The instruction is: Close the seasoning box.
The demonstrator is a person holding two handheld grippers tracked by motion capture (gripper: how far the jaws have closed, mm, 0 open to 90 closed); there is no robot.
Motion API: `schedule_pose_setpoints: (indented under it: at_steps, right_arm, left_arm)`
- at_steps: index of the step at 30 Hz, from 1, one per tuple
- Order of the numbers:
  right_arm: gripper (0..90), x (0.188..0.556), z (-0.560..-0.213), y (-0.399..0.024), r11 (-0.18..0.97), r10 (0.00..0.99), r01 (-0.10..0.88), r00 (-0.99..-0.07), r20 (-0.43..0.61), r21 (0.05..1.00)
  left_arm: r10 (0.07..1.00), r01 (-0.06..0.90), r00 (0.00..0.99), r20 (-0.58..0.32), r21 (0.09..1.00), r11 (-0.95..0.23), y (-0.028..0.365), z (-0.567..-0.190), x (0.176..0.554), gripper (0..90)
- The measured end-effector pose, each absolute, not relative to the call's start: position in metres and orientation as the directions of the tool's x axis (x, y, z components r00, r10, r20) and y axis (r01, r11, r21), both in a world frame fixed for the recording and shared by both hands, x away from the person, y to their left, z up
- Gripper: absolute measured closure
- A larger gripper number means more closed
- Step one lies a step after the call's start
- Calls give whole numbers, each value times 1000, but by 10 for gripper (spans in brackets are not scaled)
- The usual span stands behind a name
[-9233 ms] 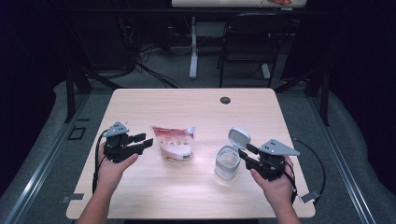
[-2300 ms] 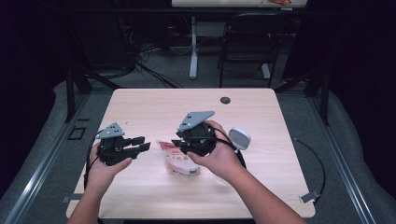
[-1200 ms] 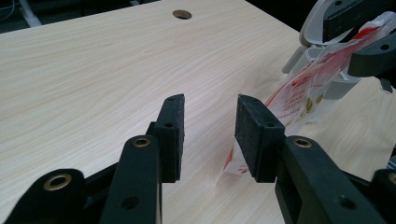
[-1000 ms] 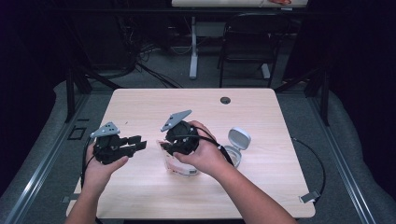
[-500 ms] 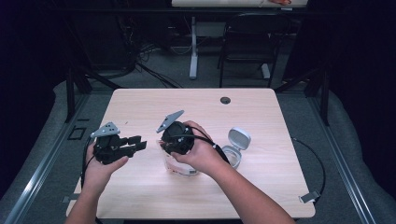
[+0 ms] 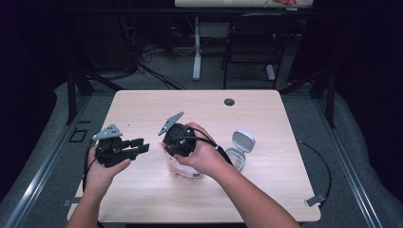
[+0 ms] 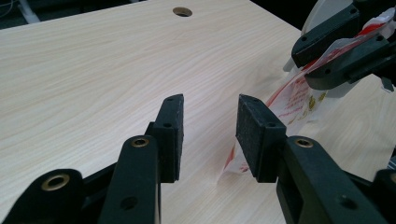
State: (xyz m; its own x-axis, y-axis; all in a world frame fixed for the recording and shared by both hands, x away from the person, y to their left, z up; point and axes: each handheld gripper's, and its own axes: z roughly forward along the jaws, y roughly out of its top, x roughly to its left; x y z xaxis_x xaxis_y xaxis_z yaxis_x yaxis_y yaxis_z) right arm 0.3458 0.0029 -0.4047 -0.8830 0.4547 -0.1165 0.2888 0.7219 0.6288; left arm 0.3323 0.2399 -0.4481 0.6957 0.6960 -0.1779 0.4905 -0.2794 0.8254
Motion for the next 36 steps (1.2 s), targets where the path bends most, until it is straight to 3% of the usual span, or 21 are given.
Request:
schedule_pose_setpoints:
  at_steps: [15,36]
  right_arm:
    - [766,350,-407,4,727,462,300,-880,-116,618]
    - [893,354,-403,6,782,380,248,-917,-123,571]
  left_arm:
    - [696,491,696,-178,825,-280,239,-449,333,621]
    - [696,492,696,-176,823,-284,239,-449,333,621]
